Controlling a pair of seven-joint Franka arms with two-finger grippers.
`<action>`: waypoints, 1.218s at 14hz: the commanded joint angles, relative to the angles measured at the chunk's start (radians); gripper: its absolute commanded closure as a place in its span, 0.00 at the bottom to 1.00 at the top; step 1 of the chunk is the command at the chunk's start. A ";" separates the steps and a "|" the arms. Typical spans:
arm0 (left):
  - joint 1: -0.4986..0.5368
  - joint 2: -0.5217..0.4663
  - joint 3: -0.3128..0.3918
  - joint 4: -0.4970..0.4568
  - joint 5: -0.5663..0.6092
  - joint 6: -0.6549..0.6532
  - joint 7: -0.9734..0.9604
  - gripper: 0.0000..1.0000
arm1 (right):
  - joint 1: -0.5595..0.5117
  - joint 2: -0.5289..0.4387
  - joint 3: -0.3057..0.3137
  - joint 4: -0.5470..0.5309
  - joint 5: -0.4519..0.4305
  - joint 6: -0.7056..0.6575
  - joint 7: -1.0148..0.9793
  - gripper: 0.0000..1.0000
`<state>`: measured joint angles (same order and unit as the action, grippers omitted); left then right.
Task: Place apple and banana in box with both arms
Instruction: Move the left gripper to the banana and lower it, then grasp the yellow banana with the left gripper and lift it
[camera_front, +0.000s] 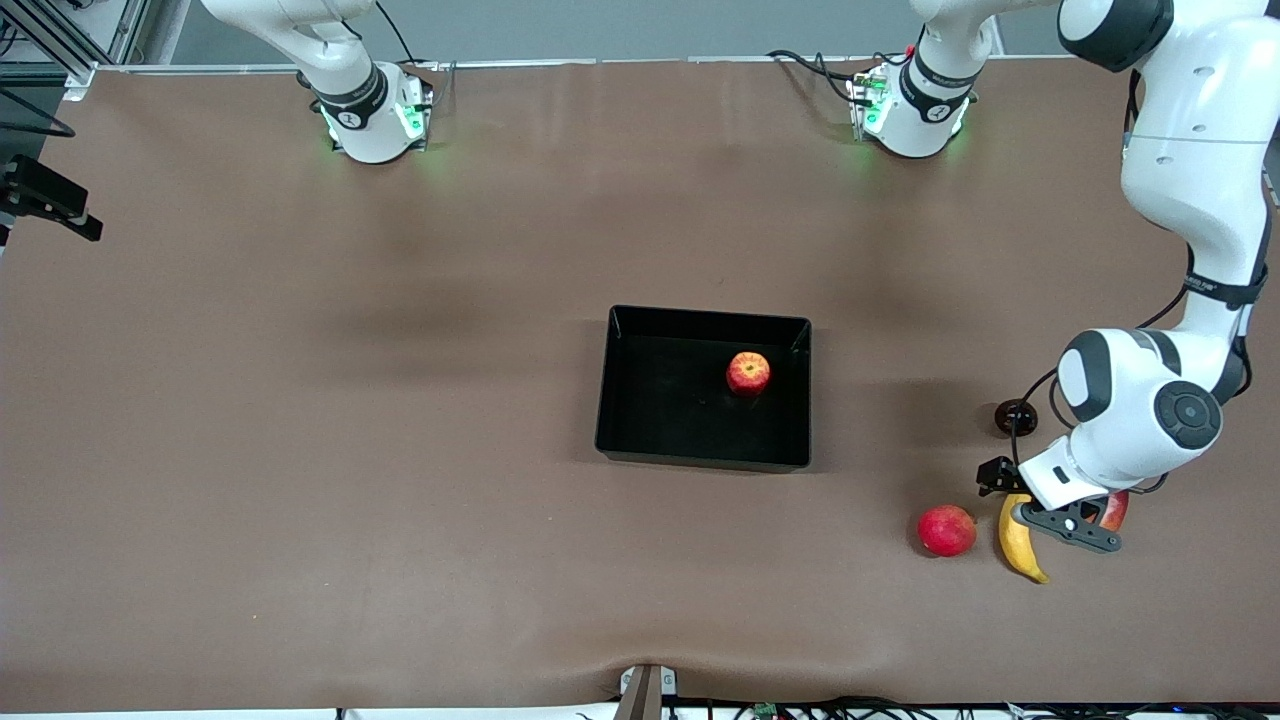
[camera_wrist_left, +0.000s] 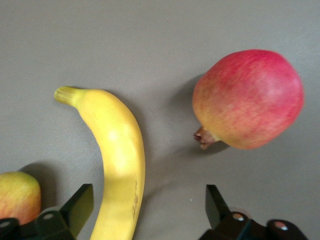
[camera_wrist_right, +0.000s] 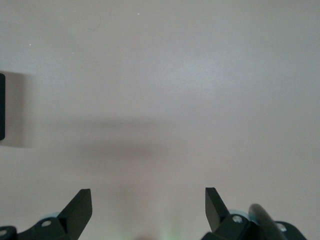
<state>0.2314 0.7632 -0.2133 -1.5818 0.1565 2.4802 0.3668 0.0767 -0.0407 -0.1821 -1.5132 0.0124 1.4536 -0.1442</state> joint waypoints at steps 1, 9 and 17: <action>0.016 0.025 -0.001 0.017 0.018 0.028 0.040 0.07 | 0.000 0.004 0.000 0.013 -0.002 -0.016 0.015 0.00; 0.066 0.038 -0.003 0.014 0.057 0.094 0.142 1.00 | -0.014 0.004 -0.004 0.007 -0.022 -0.024 0.018 0.00; 0.072 -0.178 -0.090 0.006 0.040 -0.165 0.146 1.00 | -0.021 0.002 0.000 0.010 -0.012 -0.032 0.017 0.00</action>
<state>0.2967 0.6758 -0.2714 -1.5455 0.1900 2.4006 0.5232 0.0633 -0.0407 -0.1910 -1.5134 0.0038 1.4372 -0.1410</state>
